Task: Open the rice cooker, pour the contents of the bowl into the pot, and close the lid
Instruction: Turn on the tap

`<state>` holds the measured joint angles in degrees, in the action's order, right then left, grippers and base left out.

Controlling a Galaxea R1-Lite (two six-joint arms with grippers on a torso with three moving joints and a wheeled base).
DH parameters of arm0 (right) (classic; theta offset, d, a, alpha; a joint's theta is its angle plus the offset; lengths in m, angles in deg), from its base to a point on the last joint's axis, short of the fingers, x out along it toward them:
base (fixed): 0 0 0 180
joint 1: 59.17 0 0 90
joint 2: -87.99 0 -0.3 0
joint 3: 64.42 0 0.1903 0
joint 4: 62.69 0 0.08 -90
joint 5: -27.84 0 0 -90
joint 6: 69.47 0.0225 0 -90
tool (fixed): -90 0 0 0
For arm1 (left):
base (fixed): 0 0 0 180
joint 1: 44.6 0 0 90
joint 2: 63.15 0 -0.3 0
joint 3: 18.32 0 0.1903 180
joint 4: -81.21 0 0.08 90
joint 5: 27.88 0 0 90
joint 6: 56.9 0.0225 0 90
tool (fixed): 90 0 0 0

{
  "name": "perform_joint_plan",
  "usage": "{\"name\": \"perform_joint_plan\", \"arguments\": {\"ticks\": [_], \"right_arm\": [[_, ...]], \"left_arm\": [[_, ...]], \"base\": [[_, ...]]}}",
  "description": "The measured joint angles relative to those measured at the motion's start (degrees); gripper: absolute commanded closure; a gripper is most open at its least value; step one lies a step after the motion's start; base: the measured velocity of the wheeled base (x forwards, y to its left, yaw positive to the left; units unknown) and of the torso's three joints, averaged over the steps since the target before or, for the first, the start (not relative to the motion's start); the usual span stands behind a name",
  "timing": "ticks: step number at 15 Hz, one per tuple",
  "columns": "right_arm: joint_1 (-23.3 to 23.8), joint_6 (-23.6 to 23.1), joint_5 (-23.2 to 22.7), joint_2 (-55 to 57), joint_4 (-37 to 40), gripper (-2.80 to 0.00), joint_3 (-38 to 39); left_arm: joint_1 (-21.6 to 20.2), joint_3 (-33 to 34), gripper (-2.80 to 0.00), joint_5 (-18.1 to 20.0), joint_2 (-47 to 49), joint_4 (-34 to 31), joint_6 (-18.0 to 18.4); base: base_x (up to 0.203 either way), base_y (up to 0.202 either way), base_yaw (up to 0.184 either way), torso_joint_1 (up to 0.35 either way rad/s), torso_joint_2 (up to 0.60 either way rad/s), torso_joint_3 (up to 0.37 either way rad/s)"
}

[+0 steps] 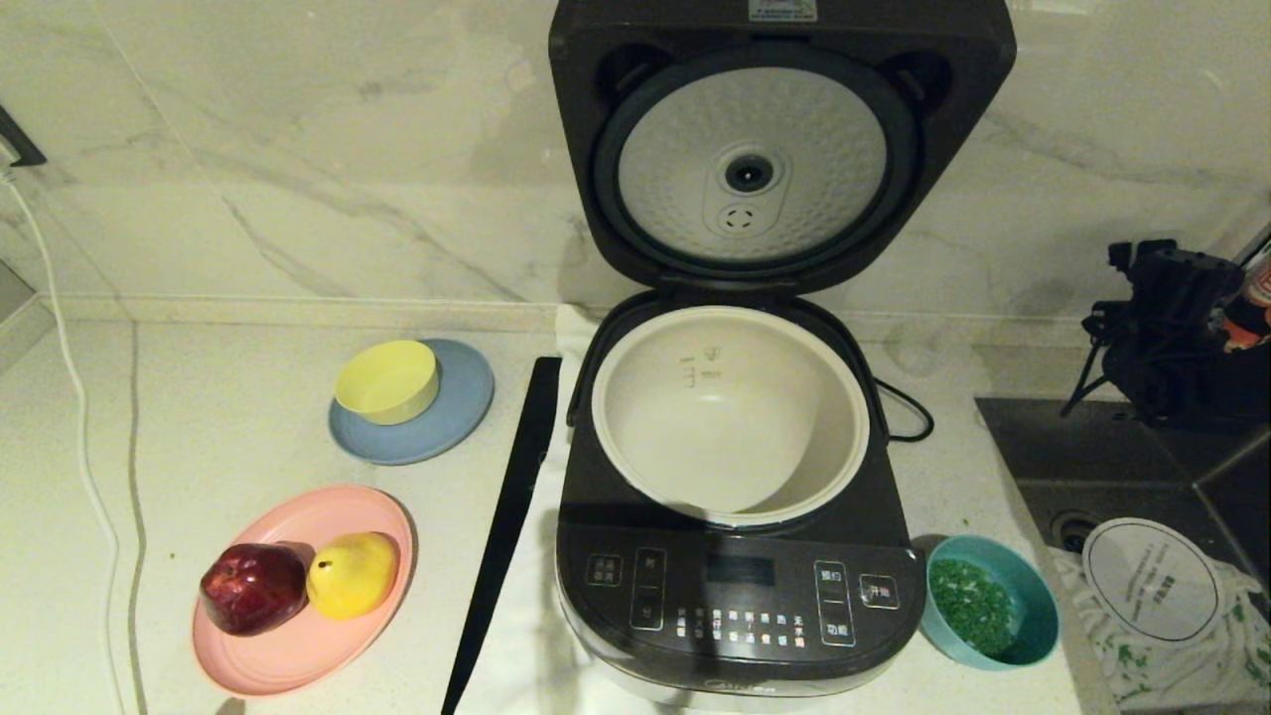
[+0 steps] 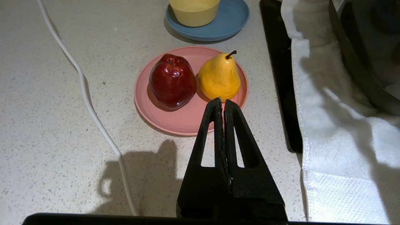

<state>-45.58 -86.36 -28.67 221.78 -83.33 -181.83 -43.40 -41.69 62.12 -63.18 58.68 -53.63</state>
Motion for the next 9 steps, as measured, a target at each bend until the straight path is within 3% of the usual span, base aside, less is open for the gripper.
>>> {"name": "perform_joint_plan", "arguments": {"ticks": [9], "right_arm": [[0.42,0.03,1.21,3.54,5.92,0.00,-9.47]], "left_arm": [[0.00,0.00,0.00,0.00,0.00,-0.02,0.00]], "base": [[0.000,0.000,0.000,0.000,0.00,0.000]]}}
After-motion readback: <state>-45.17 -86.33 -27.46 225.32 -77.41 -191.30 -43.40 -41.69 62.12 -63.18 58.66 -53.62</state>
